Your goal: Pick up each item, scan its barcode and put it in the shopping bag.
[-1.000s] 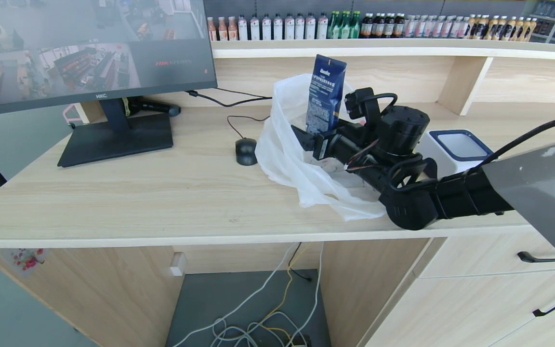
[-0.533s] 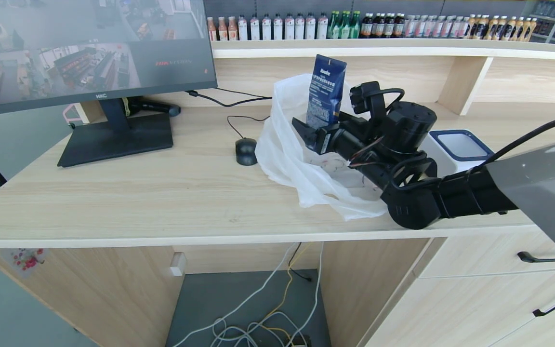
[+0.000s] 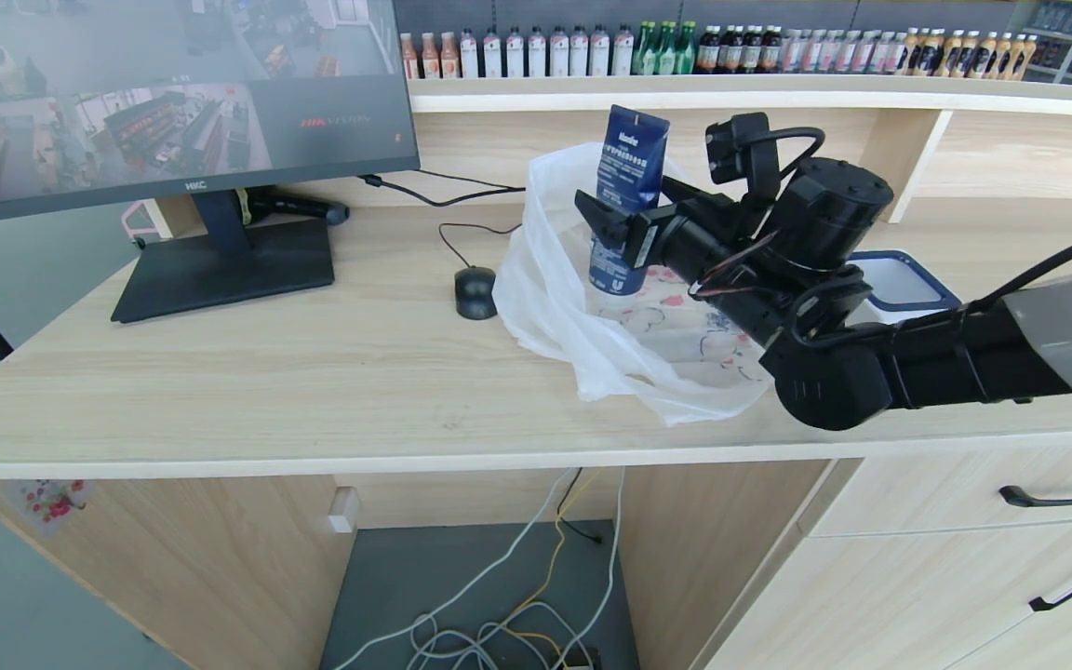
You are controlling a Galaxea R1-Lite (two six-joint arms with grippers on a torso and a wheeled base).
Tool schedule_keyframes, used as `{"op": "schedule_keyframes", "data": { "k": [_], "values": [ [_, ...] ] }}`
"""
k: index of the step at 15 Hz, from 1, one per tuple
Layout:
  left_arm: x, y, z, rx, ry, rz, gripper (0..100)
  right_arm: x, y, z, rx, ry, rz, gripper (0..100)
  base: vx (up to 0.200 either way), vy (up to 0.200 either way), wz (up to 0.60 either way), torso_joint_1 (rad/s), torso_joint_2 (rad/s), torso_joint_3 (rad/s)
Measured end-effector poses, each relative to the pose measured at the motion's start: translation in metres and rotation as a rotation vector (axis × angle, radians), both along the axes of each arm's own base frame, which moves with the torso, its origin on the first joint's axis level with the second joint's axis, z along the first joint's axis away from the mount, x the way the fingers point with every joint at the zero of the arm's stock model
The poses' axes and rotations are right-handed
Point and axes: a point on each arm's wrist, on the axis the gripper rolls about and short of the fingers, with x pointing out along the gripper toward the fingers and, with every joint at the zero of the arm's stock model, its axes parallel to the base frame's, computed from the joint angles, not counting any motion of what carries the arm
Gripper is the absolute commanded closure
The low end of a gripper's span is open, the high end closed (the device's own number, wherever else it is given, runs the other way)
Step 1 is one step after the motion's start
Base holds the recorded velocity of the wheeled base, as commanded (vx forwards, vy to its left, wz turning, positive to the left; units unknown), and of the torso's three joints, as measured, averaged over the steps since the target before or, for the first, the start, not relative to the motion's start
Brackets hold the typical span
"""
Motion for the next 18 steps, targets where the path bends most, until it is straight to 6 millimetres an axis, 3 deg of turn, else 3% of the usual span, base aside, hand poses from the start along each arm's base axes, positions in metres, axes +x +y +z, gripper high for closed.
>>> {"op": "schedule_keyframes", "data": {
  "k": [11,18],
  "values": [
    [0.0,0.0,0.0,0.0,0.0,0.0,0,-0.076,-0.04,0.011,-0.002,0.001,-0.014,0,0.0,0.0,0.0,0.0,0.0,0.0],
    [0.0,0.0,0.0,0.0,0.0,0.0,0,-0.154,-0.081,-0.015,0.002,0.008,-0.044,0,0.0,0.0,0.0,0.0,0.0,0.0]
  ]
}}
